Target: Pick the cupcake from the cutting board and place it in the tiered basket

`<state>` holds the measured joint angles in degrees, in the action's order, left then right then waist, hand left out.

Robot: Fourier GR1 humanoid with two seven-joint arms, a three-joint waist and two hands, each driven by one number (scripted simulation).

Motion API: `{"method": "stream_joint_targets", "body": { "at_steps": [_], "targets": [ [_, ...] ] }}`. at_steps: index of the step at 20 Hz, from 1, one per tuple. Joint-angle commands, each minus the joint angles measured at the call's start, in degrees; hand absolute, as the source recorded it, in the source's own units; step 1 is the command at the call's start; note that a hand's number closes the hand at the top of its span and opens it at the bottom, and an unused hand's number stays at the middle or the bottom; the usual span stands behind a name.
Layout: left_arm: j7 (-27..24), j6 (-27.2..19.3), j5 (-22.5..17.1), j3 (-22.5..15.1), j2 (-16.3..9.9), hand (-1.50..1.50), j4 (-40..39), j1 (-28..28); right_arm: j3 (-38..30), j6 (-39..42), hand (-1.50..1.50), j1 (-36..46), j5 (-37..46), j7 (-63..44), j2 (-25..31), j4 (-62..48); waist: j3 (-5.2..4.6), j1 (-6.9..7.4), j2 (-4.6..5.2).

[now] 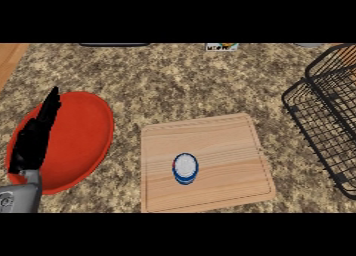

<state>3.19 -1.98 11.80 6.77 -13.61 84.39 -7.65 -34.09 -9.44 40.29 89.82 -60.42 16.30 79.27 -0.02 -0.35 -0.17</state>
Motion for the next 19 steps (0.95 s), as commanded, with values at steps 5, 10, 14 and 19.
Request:
{"method": "stream_joint_targets", "body": {
  "at_steps": [5, 10, 14, 19],
  "targets": [
    [-0.5, -2.2, 2.1, -1.1, 1.7, 0.00, -0.7, 0.3, -0.1, 5.6, -1.50, -4.5, 5.5, -10.4, -7.2, 22.0, -0.05, -1.01, -0.36],
    [0.0, -1.8, 1.3, 0.4, 1.0, 0.00, -1.4, 0.7, -1.3, 14.5, -1.50, -7.2, 5.1, -10.5, -14.3, 40.1, -0.10, -2.03, -0.72],
    [0.5, -0.9, 1.4, -0.5, 0.6, 0.00, 2.3, 2.1, 3.7, 18.8, -1.50, -17.1, 3.1, -12.5, -16.2, 54.7, -0.01, -1.12, -0.75],
    [-0.1, 0.7, -0.1, 0.7, -0.3, 0.00, 0.0, 0.4, 12.1, 22.5, -1.50, -28.6, 0.3, -15.4, -16.3, 72.3, -0.01, -0.64, -0.33]
  ]
}}
